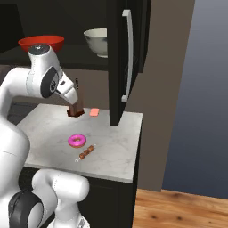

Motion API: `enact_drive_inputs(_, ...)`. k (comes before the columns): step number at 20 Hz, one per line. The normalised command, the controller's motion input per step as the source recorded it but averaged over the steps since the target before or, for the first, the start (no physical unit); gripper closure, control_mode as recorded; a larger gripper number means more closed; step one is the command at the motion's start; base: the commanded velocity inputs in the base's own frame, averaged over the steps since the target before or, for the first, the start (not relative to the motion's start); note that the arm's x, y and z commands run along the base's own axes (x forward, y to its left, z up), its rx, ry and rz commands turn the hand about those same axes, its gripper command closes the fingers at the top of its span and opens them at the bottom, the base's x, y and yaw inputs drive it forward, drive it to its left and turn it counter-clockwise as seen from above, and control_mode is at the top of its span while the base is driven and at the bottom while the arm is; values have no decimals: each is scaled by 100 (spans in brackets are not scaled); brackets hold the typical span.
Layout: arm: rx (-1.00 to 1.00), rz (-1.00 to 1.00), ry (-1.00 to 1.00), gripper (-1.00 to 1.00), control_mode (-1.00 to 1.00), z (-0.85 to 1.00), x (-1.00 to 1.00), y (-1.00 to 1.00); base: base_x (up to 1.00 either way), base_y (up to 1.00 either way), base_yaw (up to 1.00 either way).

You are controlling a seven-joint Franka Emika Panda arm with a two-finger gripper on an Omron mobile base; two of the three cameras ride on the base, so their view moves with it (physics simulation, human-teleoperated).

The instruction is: Pick both bowls and place them on the counter. Then place the donut in one bowl and place the kebab skewer in the other bowl.

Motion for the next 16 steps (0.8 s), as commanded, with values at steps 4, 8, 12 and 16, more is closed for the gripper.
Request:
enact_drive_inputs(4,19,-18,-7,-100,-100,39,-2,27,0,0,0)
enact_drive_inputs(8,26,-10,0,-100,-100,42,-2,21,0,0,0)
enact_drive_inputs(12,23,-7,-5,-100,-100,35,3,24,0,0,0)
enact_drive_inputs(16,16,-9,-3,-100,-100,24,24,30,0,0,0)
